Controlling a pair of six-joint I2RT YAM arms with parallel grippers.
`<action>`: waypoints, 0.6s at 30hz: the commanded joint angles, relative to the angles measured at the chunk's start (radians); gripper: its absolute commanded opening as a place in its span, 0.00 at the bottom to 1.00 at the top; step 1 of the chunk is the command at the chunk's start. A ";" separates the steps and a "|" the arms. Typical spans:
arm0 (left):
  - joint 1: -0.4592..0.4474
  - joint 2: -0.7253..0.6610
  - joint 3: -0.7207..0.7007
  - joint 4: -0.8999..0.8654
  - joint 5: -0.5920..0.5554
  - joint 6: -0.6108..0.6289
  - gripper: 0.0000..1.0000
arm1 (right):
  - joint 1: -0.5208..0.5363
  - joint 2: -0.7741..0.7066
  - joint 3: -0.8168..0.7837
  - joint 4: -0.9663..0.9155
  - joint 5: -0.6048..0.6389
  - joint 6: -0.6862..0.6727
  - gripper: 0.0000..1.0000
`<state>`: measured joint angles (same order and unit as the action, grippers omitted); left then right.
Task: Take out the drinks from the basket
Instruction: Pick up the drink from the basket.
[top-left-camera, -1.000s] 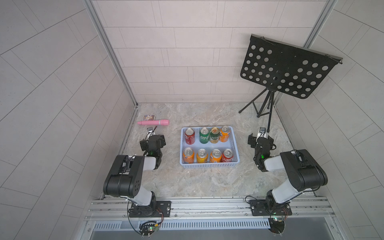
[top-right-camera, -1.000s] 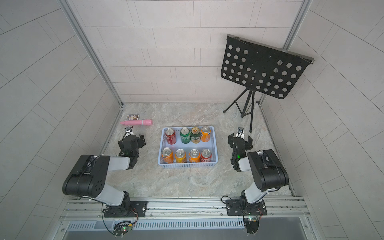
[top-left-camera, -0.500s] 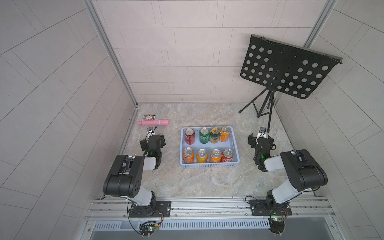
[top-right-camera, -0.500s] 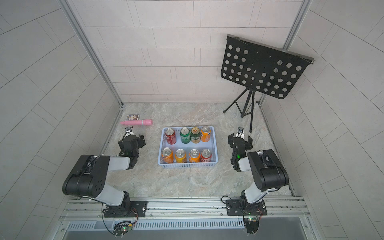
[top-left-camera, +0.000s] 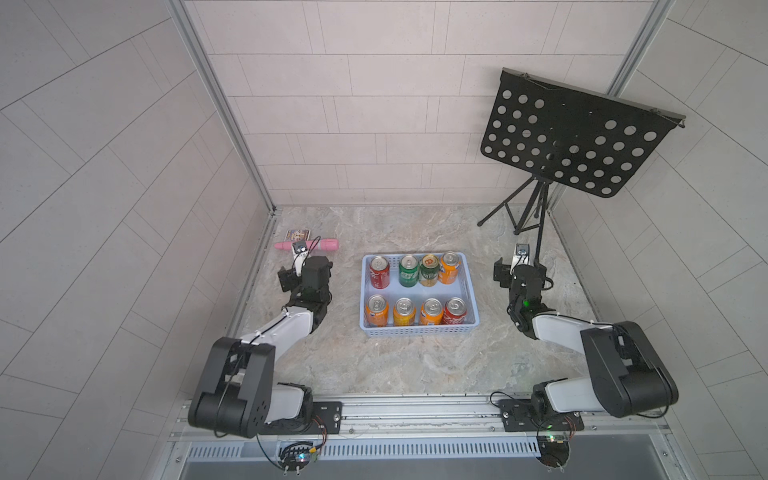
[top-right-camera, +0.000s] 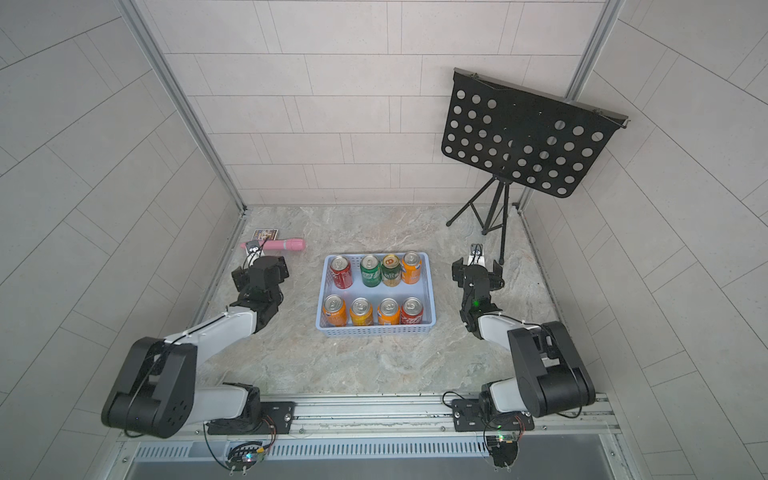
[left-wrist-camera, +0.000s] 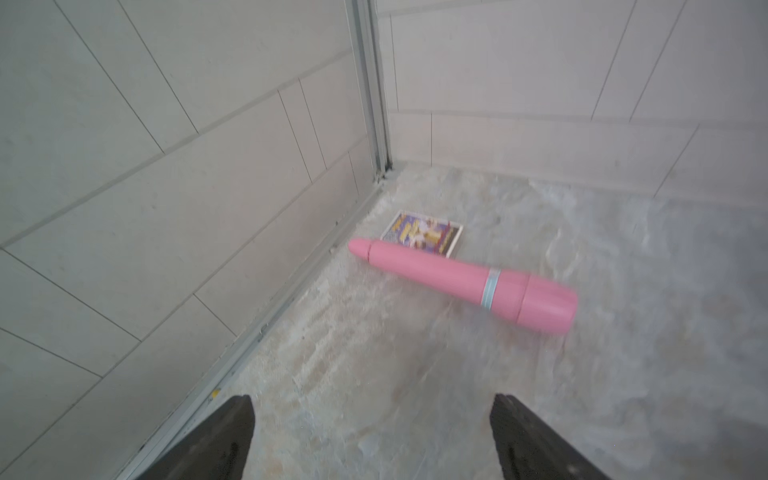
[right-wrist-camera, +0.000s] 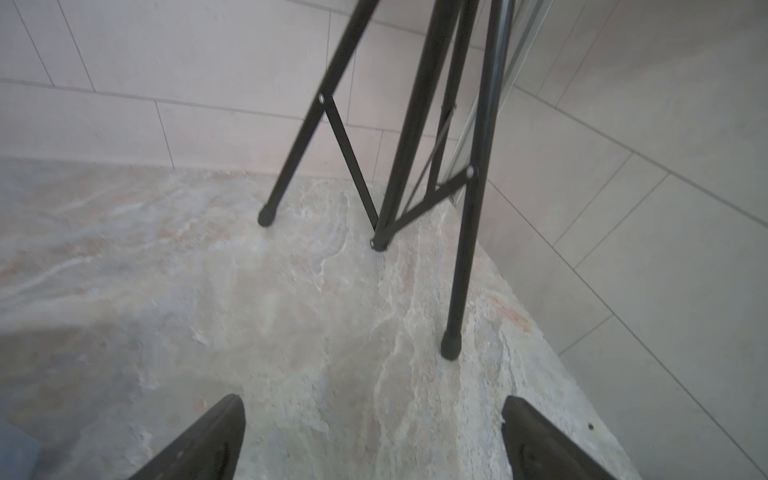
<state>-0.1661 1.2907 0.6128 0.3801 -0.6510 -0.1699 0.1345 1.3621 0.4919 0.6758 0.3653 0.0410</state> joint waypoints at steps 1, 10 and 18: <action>-0.005 -0.060 0.052 -0.253 -0.027 -0.096 0.97 | 0.010 -0.061 0.062 -0.276 0.023 0.037 1.00; -0.005 -0.180 0.229 -0.641 0.021 -0.267 1.00 | 0.016 -0.222 0.188 -0.627 -0.053 0.170 0.99; -0.005 -0.192 0.419 -0.878 0.158 -0.209 1.00 | 0.025 -0.319 0.286 -0.833 -0.242 0.199 0.95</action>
<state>-0.1669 1.1091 0.9737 -0.3565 -0.5110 -0.3996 0.1528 1.0504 0.7307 -0.0074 0.2077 0.2073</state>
